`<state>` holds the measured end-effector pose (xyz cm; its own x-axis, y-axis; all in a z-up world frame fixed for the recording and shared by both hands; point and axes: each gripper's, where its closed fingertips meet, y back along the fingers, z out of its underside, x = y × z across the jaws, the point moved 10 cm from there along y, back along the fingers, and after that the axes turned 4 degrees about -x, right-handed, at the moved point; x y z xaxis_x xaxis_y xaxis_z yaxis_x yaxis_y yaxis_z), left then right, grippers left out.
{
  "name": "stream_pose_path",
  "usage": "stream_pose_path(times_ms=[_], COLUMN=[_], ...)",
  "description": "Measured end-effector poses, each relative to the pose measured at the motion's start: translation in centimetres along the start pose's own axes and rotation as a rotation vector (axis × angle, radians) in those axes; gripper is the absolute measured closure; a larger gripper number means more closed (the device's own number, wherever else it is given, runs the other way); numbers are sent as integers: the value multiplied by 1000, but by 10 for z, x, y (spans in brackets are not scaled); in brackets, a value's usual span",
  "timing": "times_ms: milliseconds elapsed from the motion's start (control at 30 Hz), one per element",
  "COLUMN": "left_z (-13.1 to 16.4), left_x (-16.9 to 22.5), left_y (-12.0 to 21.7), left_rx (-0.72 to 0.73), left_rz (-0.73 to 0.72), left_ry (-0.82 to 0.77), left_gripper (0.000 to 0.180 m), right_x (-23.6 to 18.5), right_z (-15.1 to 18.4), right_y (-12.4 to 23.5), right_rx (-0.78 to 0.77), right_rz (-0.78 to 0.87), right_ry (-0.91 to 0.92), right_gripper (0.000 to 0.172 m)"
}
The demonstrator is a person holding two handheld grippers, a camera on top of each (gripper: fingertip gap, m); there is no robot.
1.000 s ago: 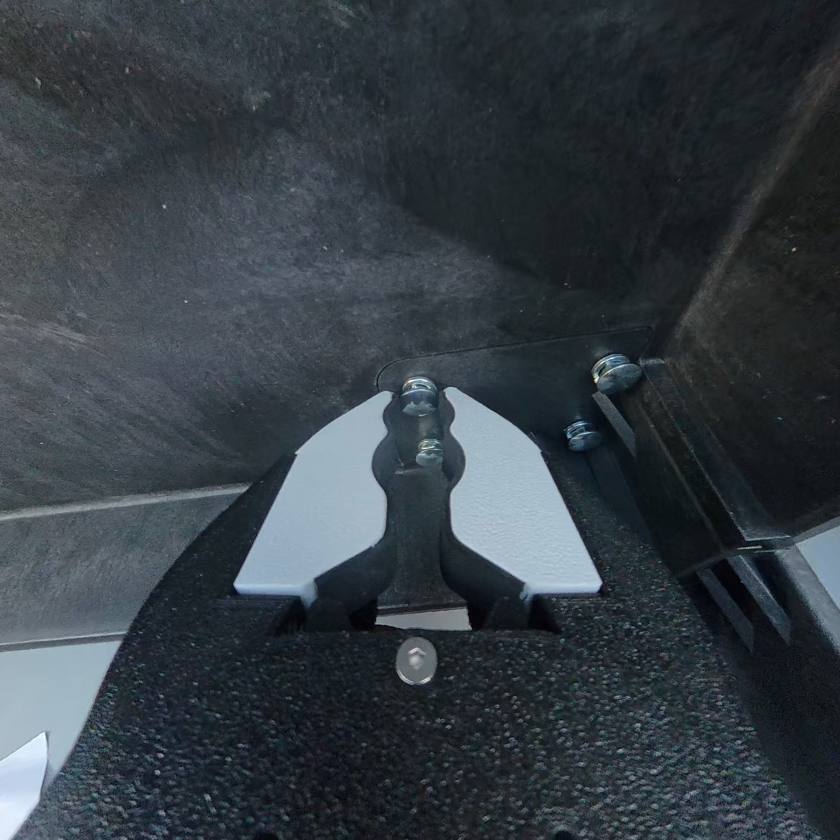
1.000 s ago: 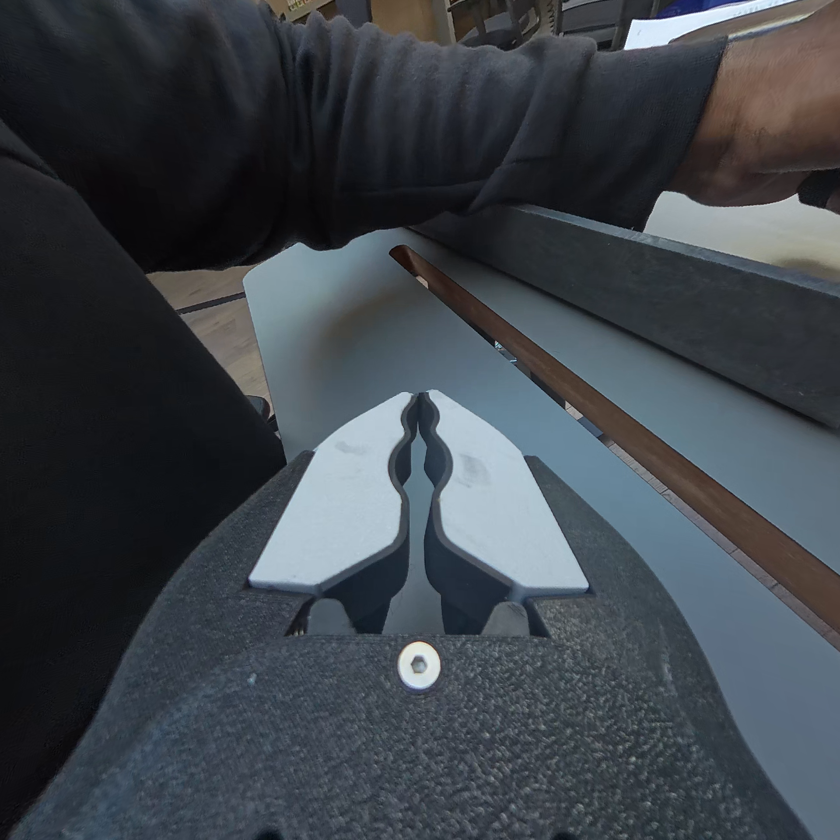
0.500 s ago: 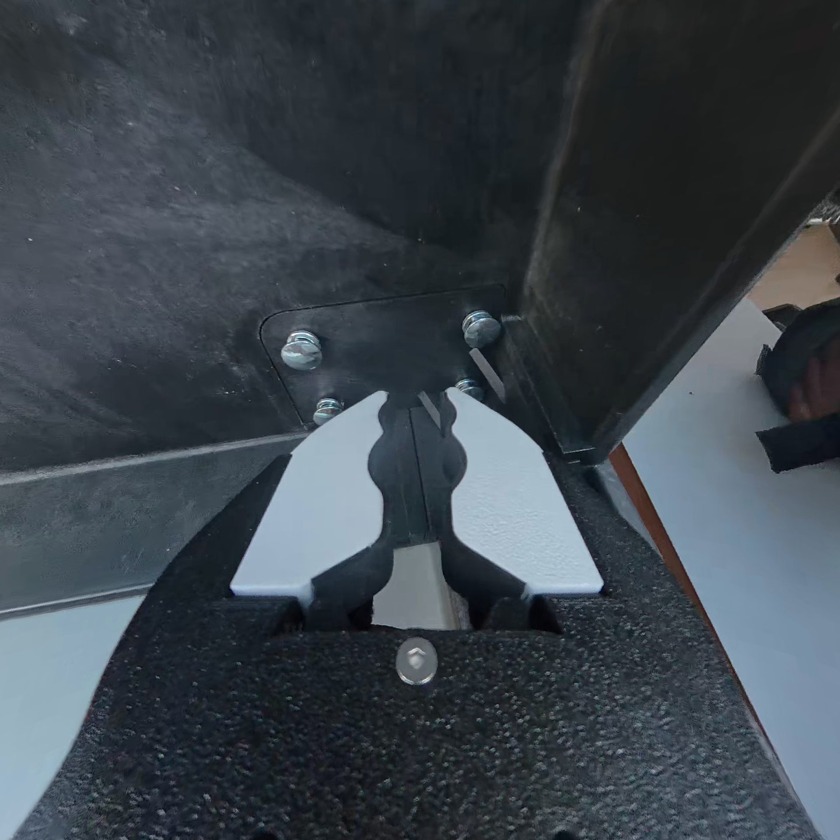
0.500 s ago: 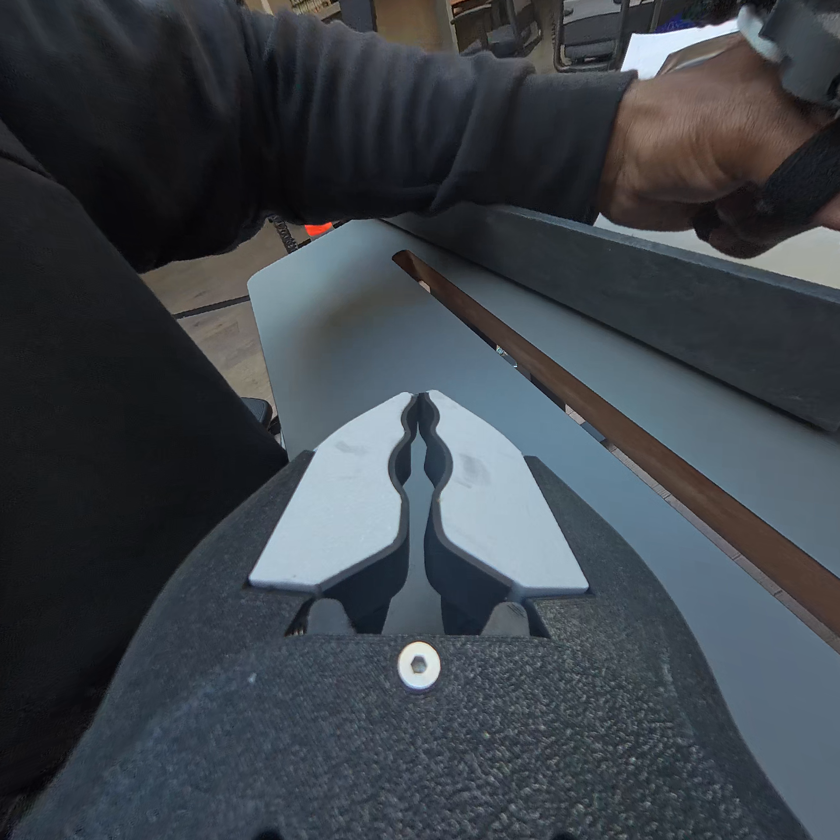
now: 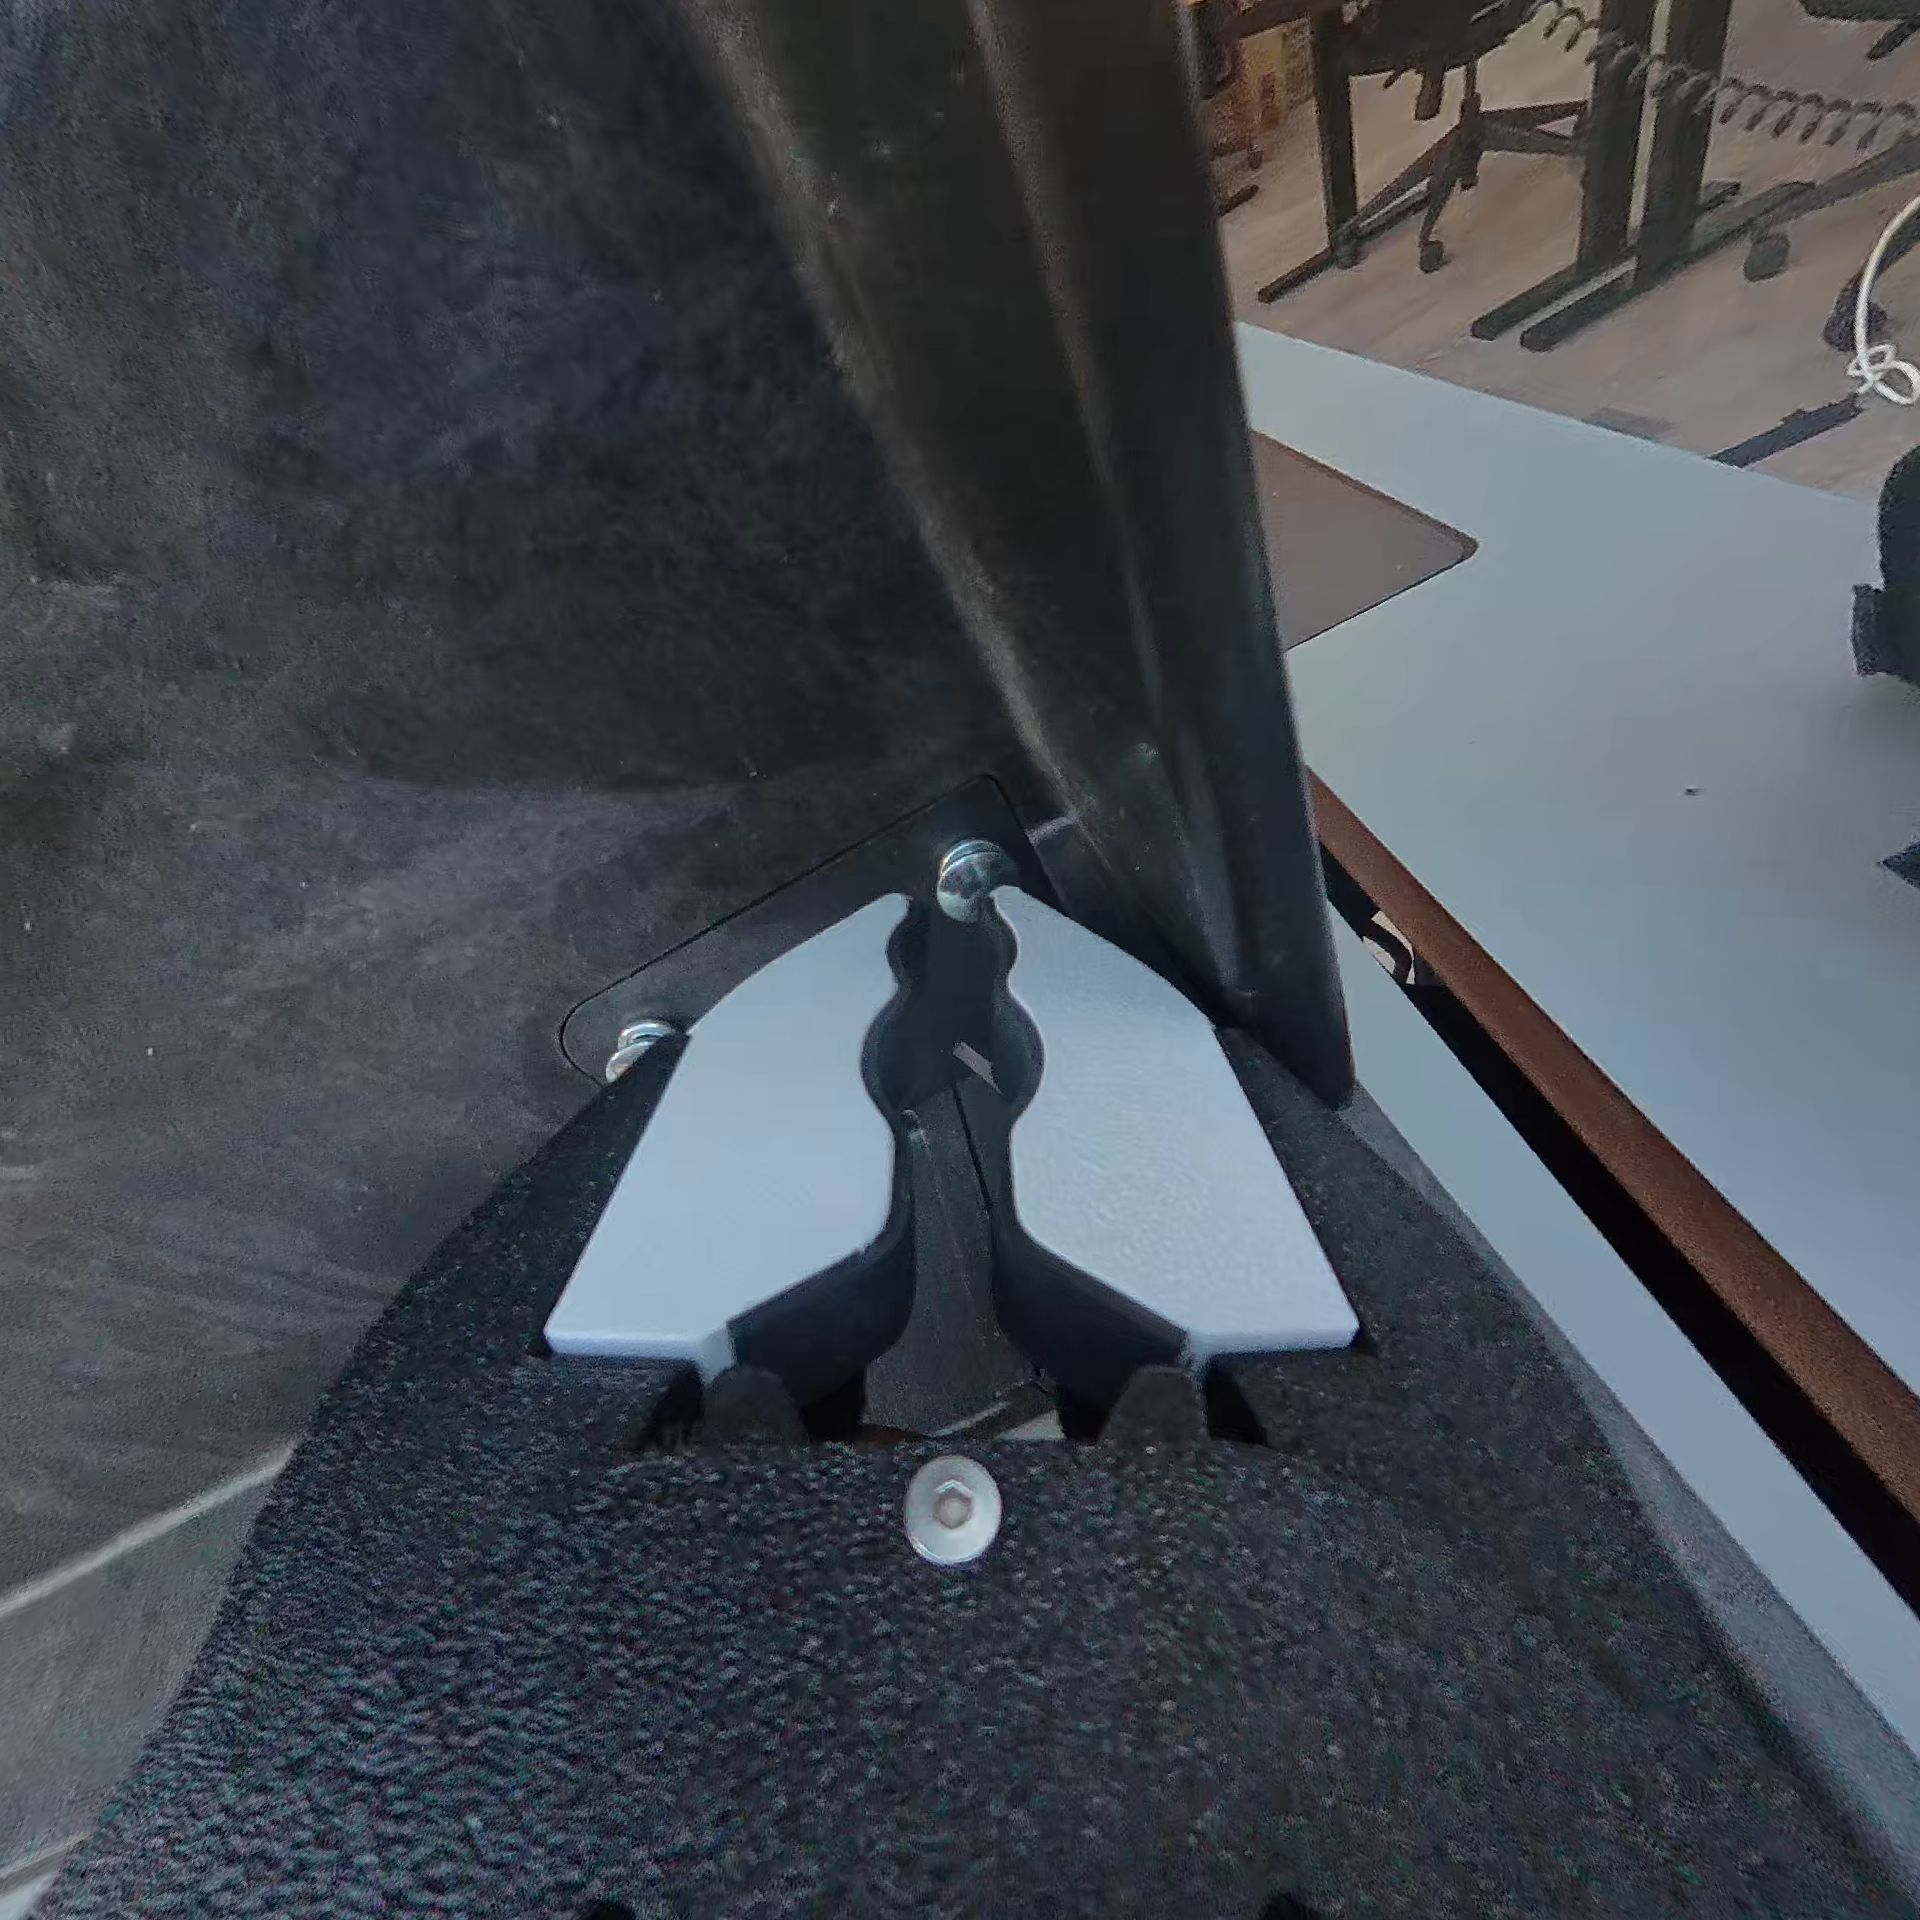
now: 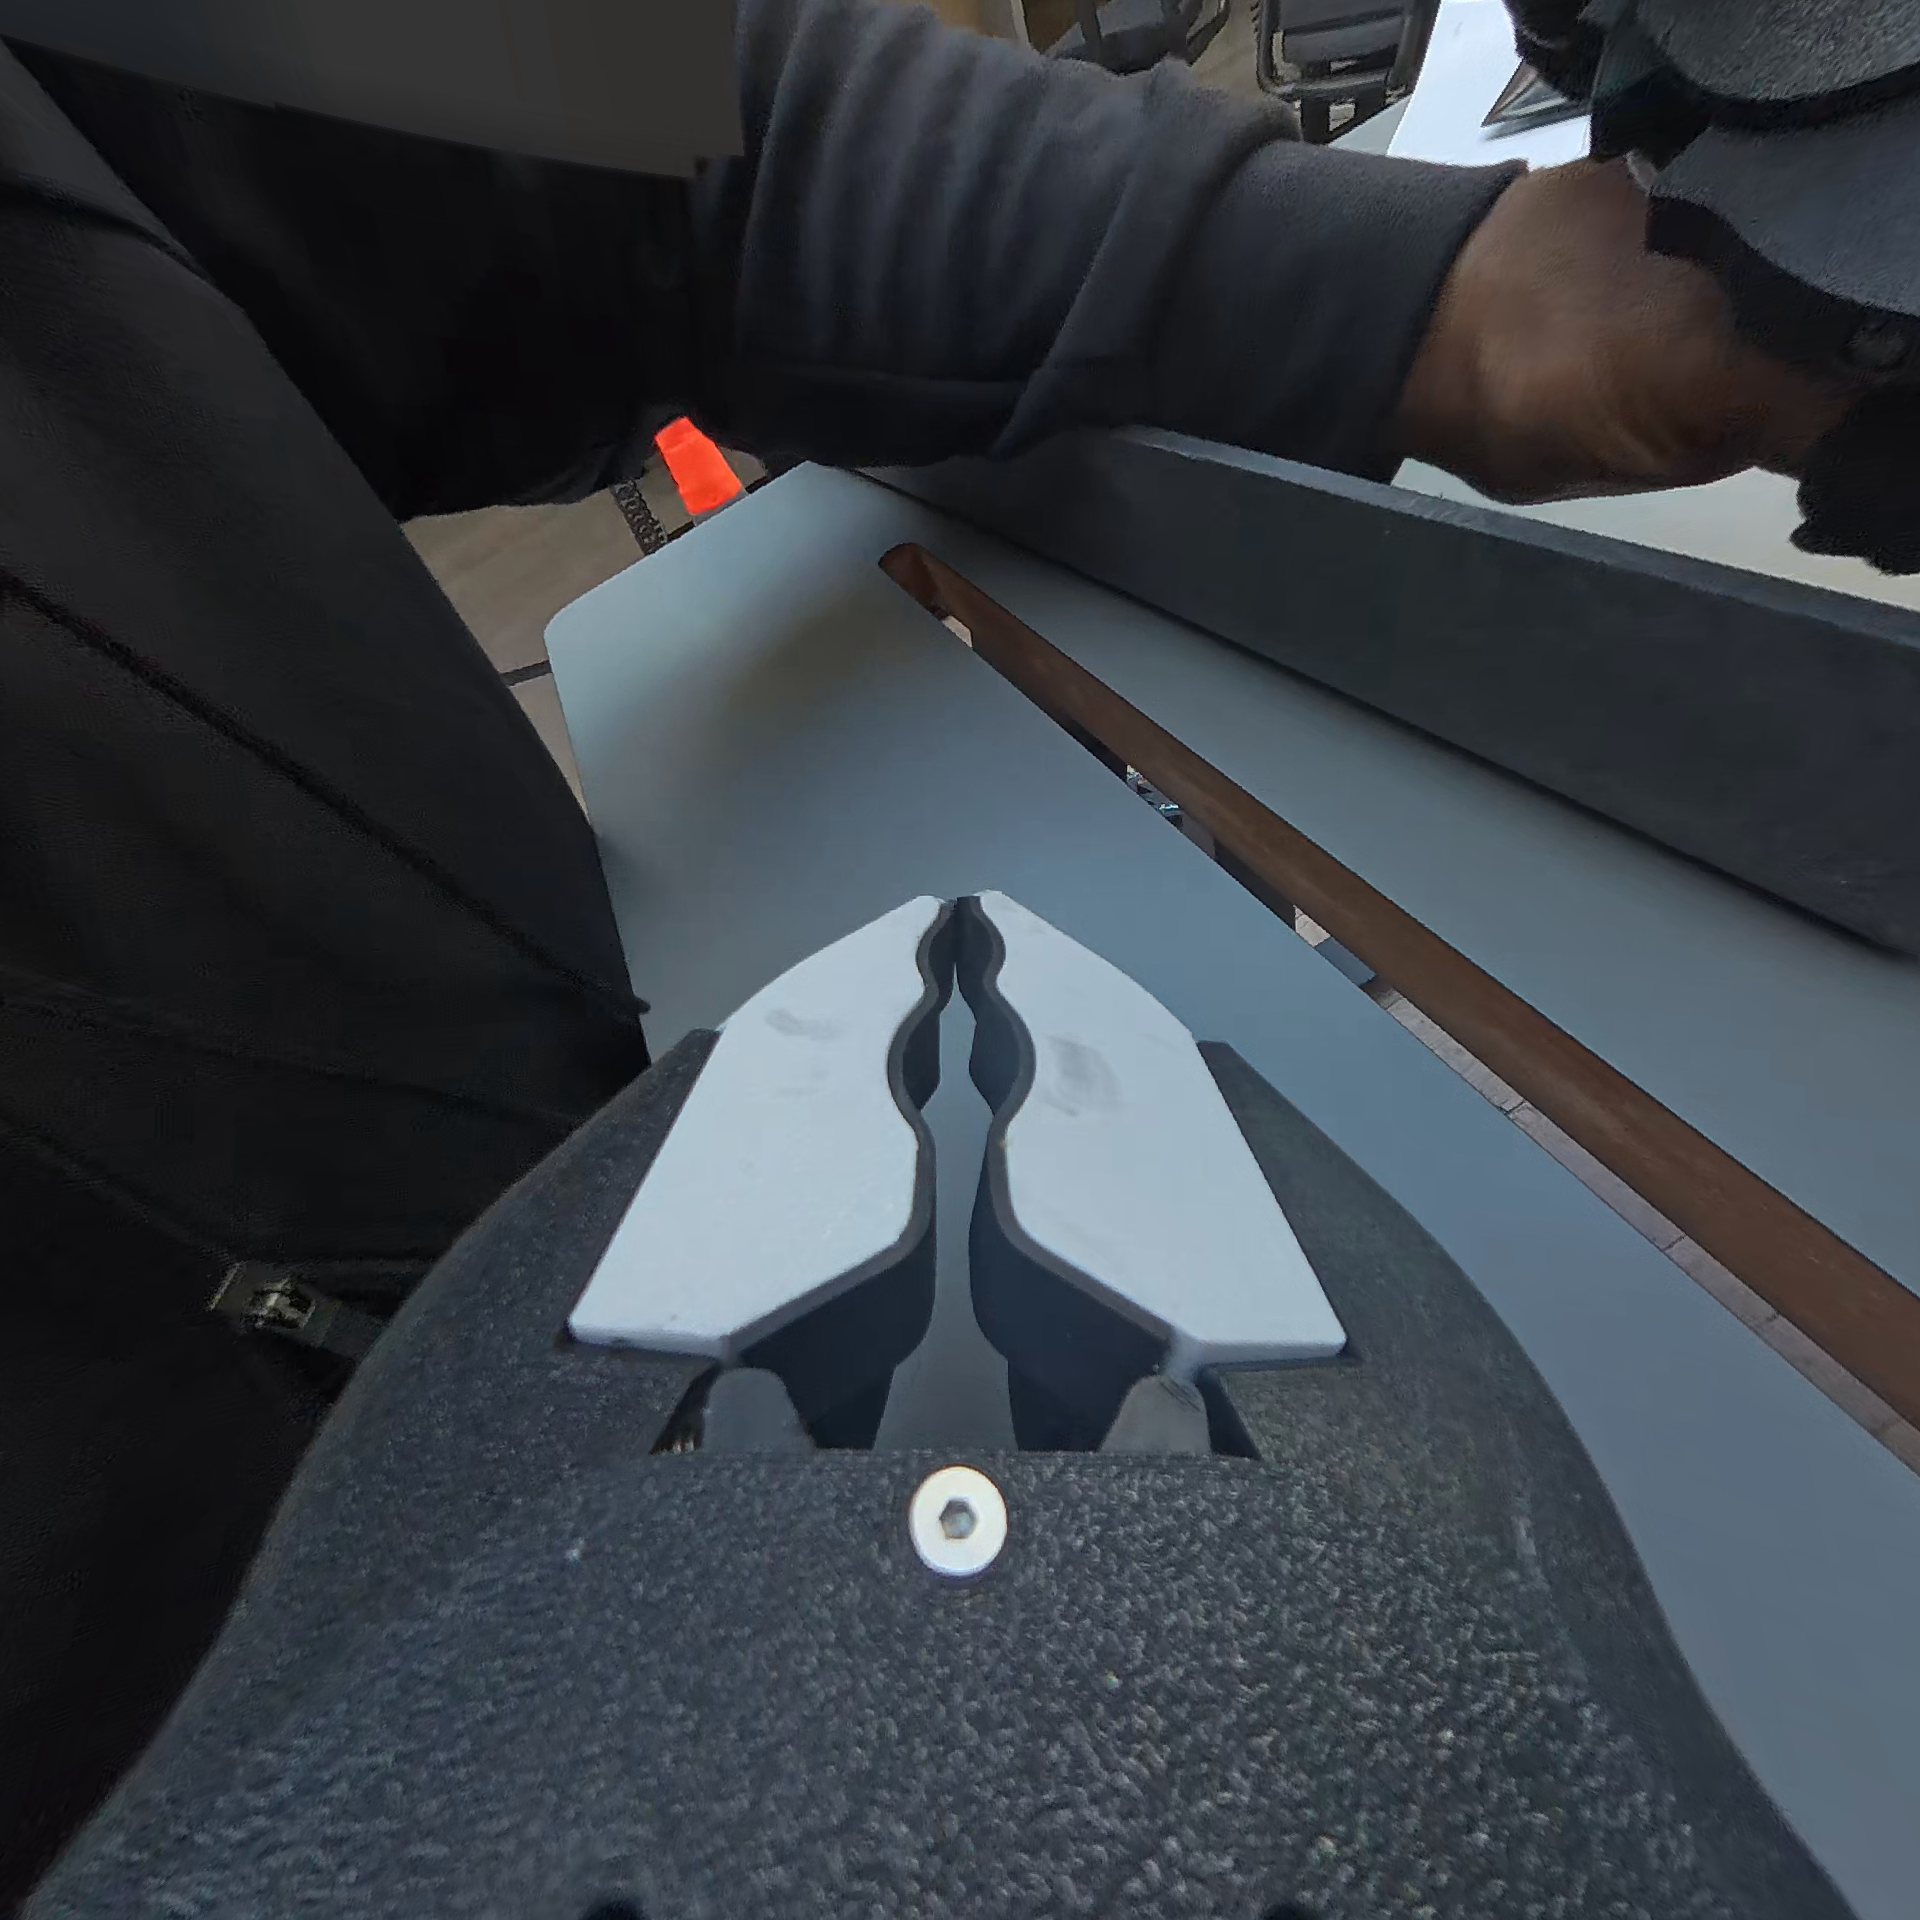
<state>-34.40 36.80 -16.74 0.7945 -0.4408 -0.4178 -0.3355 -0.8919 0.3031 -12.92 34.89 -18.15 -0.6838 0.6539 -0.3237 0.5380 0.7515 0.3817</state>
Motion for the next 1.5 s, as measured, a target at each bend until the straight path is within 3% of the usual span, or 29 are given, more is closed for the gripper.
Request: stream_pose_path(times_ms=[300,1333,1500], left_z=[4,2,2], left_x=[-9,-12,-12], left_y=[-6,-8,-7], left_rx=[41,29,21], left_rz=[102,154,163], left_ry=[-166,-189,-194], left_gripper=[171,173,173], right_x=[1,3,10], right_z=[0,0,-2], right_y=[1,3,8], right_rx=[2,17,53], right_rz=[-23,-1,130], right_ry=[-5,-8,-41], right_gripper=[172,172,172])
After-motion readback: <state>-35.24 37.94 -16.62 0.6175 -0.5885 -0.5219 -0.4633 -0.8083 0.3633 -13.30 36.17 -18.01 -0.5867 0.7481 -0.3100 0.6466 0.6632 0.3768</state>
